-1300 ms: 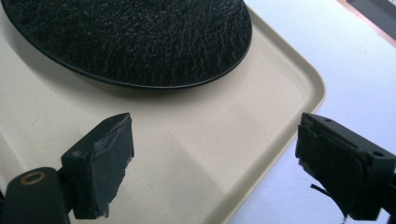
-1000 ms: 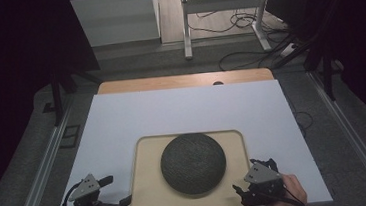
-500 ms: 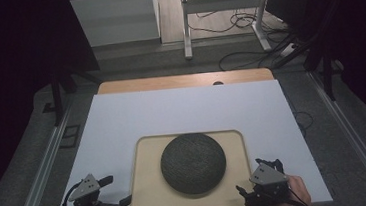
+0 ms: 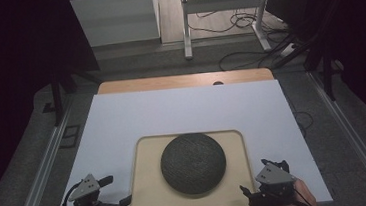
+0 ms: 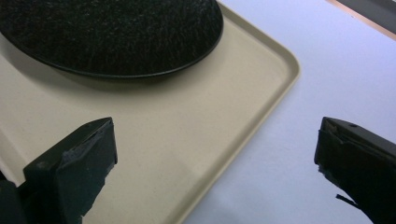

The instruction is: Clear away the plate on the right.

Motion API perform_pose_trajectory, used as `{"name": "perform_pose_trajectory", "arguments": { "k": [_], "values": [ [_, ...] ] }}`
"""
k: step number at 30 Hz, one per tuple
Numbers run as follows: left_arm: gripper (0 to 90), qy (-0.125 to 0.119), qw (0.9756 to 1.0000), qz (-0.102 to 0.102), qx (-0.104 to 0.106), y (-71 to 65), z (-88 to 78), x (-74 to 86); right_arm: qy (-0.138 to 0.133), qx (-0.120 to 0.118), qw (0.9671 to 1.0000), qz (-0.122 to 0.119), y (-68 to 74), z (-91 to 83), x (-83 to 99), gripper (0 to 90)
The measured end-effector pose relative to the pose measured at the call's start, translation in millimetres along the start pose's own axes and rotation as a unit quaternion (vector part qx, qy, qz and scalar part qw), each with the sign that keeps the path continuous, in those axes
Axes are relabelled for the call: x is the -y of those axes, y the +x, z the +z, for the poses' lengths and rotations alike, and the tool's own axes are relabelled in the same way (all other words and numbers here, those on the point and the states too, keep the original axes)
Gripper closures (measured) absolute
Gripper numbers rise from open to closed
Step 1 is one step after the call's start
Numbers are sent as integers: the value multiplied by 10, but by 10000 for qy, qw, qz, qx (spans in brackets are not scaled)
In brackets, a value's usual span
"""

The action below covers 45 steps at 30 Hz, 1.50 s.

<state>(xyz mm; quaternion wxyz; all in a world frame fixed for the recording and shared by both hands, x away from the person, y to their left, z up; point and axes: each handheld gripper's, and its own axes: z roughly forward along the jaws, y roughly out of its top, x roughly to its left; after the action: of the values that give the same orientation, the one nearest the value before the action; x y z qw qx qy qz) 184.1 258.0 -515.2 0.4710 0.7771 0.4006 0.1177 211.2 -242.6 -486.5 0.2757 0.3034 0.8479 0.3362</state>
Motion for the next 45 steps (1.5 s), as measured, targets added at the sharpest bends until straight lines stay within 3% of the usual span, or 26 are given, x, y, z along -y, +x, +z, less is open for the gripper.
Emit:
{"name": "perform_pose_trajectory", "arguments": {
  "k": [27, 45],
  "values": [
    [11, 2, 10000, -8, 2, 2, 1, 0, -34, 222, 9995, 241, -86, -158, 148, 0],
    [11, -1, 10000, -15, 5, 3, 2, 0, -109, 114, 9985, 522, -140, -260, 263, 0]
  ]
}}
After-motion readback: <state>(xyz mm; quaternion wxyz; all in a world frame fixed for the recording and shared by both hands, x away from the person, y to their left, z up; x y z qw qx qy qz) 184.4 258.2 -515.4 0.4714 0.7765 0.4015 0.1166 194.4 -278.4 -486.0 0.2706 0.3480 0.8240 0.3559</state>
